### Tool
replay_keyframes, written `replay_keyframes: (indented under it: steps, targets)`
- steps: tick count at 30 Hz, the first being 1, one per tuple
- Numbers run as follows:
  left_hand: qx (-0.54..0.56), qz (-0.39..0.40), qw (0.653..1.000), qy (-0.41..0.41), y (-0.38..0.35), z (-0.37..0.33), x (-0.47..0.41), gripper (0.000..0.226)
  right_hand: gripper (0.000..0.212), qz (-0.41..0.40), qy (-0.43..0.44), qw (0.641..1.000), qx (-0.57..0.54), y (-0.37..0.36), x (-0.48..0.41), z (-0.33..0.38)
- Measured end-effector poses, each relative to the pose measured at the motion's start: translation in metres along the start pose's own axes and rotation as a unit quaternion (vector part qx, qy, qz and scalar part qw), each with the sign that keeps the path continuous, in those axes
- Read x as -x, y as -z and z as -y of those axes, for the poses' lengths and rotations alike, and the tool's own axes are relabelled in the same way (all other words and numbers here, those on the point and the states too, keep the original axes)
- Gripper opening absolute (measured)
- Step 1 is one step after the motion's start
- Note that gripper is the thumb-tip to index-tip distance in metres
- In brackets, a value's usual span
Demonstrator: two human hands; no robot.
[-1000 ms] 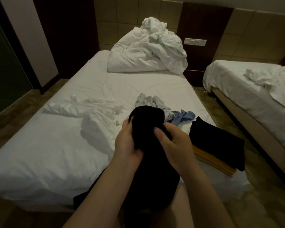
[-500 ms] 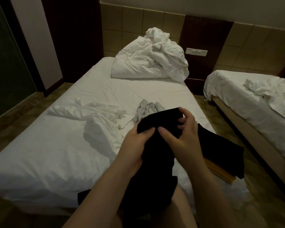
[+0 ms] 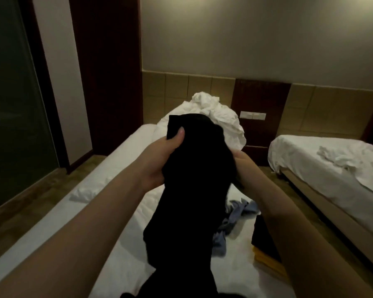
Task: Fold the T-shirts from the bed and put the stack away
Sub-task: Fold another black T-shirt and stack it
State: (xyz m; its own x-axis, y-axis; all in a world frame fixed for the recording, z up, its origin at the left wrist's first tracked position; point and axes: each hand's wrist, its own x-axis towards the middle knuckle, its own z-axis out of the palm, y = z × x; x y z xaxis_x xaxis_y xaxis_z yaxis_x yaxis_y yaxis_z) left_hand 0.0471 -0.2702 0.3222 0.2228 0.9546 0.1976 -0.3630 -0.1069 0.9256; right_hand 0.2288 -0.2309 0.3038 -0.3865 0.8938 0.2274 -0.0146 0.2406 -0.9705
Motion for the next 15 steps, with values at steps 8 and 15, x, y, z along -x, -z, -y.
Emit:
replay_keyframes:
  steps: [8, 15]
  targets:
    - [0.007, 0.011, 0.998, 0.057, 0.005, -0.058, -0.02, 0.046, 0.024, -0.033, 0.136, 0.986, 0.094, 0.004, -0.013, 0.098]
    - [-0.144, -0.025, 0.986, 0.084, 0.013, -0.037, -0.031, 0.062, 0.028, -0.139, 0.2, 0.88, 0.408, -0.004, -0.038, 0.153]
